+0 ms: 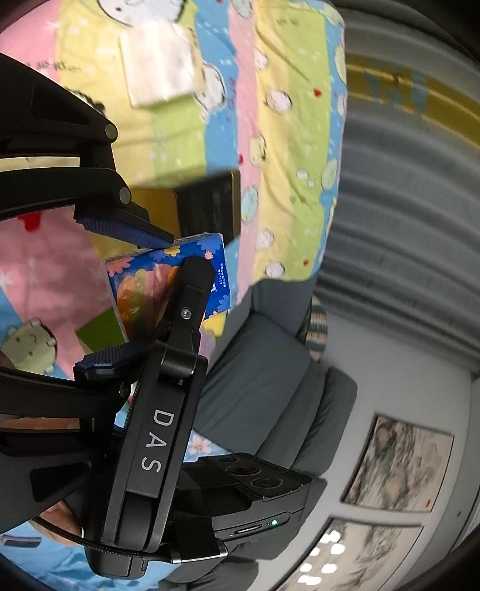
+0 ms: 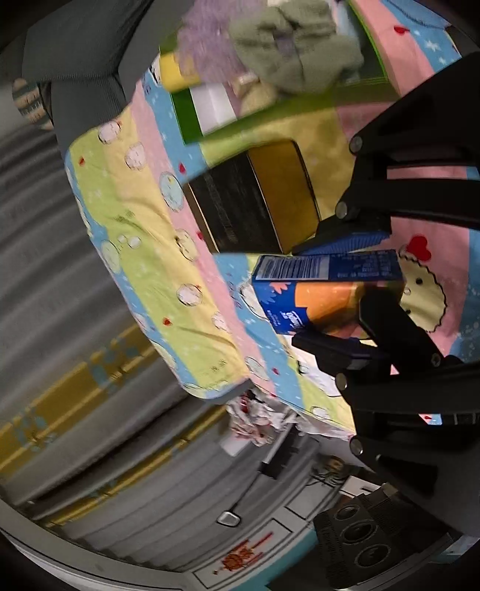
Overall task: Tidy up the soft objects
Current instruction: 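Carry the Tempo pack into the white box and open the right gripper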
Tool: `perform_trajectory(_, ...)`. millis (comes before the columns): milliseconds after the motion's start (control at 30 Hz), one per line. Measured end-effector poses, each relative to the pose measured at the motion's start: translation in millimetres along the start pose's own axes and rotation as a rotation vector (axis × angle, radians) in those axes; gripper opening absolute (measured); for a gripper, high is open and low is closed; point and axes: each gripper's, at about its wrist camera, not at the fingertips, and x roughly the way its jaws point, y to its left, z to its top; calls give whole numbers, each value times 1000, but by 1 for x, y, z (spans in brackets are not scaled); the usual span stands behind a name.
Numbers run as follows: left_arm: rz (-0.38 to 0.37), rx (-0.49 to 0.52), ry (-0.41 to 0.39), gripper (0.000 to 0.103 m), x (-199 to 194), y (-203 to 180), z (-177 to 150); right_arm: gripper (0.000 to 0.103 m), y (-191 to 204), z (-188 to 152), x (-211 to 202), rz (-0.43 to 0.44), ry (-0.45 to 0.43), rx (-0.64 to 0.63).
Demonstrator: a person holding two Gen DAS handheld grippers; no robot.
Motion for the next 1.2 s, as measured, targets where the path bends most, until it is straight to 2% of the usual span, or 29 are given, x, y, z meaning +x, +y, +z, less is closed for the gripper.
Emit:
perform_trajectory(333,-99,96,28,50,39,-44,10,40,-43,12,-39,-62,-123,95)
perform_trajectory(700,-240,126,147,50,98,-80,12,40,-96,19,-67,-190,-199,205)
perform_trajectory(800,-259,172,157,50,109,-95,12,40,-113,18,-78,-202,-235,249)
perform_trajectory(1067,-284,202,257,50,143,-121,1,39,-153,9,-92,-243,-246,360)
perform_trajectory(1200,-291,181,309,50,159,-122,-5,39,-168,6,-89,-264,-227,416)
